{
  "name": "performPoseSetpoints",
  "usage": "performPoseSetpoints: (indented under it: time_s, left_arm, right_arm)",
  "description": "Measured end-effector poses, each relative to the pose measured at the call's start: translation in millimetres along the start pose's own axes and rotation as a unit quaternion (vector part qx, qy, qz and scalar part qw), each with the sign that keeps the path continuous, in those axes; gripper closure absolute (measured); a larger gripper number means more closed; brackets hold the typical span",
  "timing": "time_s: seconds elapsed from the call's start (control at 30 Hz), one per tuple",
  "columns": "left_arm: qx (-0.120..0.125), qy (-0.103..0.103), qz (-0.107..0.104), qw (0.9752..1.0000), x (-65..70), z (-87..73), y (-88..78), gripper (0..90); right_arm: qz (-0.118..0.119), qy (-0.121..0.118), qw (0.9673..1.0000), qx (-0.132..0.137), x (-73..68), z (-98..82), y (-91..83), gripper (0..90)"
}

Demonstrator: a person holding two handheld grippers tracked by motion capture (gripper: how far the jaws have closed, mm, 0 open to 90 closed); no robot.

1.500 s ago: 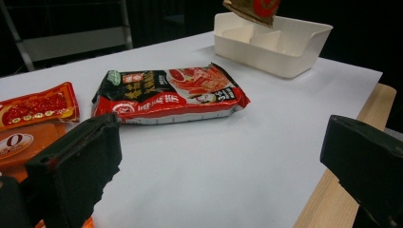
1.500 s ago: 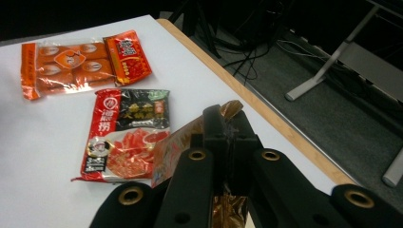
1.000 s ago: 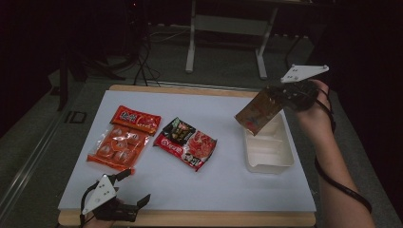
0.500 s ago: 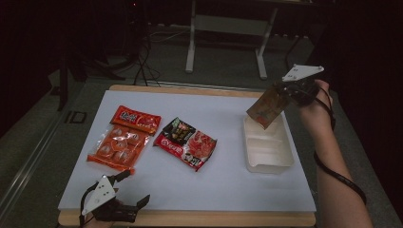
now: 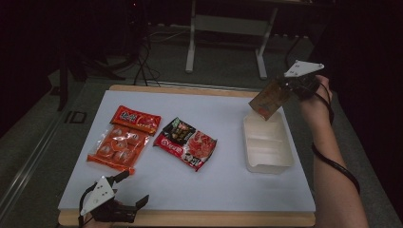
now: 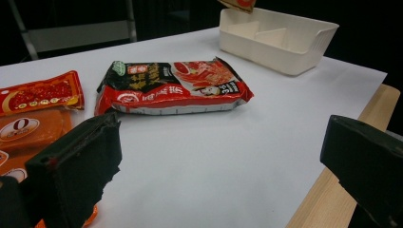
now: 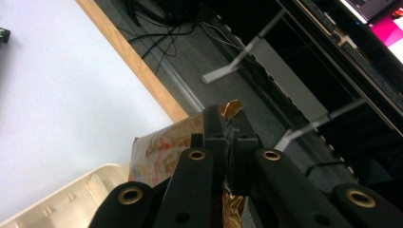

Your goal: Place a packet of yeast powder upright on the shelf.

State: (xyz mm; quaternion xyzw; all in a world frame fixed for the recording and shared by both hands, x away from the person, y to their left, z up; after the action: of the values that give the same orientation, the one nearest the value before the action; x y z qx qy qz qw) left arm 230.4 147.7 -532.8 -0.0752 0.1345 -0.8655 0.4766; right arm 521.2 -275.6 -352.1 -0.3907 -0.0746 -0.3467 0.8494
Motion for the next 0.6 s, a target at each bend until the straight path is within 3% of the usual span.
performPoseSetpoints:
  time_s: [0.3, 0.5, 0.6]
  left_arm:
    - [-0.003, -0.004, 0.003, 1.0000, -1.4, -1.3, -0.6, 0.6]
    - [-0.004, -0.009, 0.004, 0.9999, -2.4, -1.7, 0.0, 0.6]
    - [-0.005, -0.008, 0.004, 0.9999, -1.5, -1.9, 0.2, 0.6]
  right_arm:
    - [-0.007, -0.013, 0.9999, -0.004, 3.6, -15.7, 16.7, 89.0]
    - [-0.040, -0.015, 0.9991, 0.002, 12.5, -20.9, 16.8, 88.9]
    - [-0.043, -0.019, 0.9988, 0.010, 13.3, -21.2, 16.5, 88.9]
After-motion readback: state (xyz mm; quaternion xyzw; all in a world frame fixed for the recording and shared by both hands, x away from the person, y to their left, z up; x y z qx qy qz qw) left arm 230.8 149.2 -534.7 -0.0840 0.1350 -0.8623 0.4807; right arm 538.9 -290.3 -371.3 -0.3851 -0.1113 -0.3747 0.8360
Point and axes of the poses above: each handheld gripper's, and its own axes: y roughly forward along the jaws, z roughly out of its top, x roughly to its right, the point moved 9 cm from there along y, roughly forward along the jaws, and after that the axes turned 11 degrees about z, right-handed, at the moved point
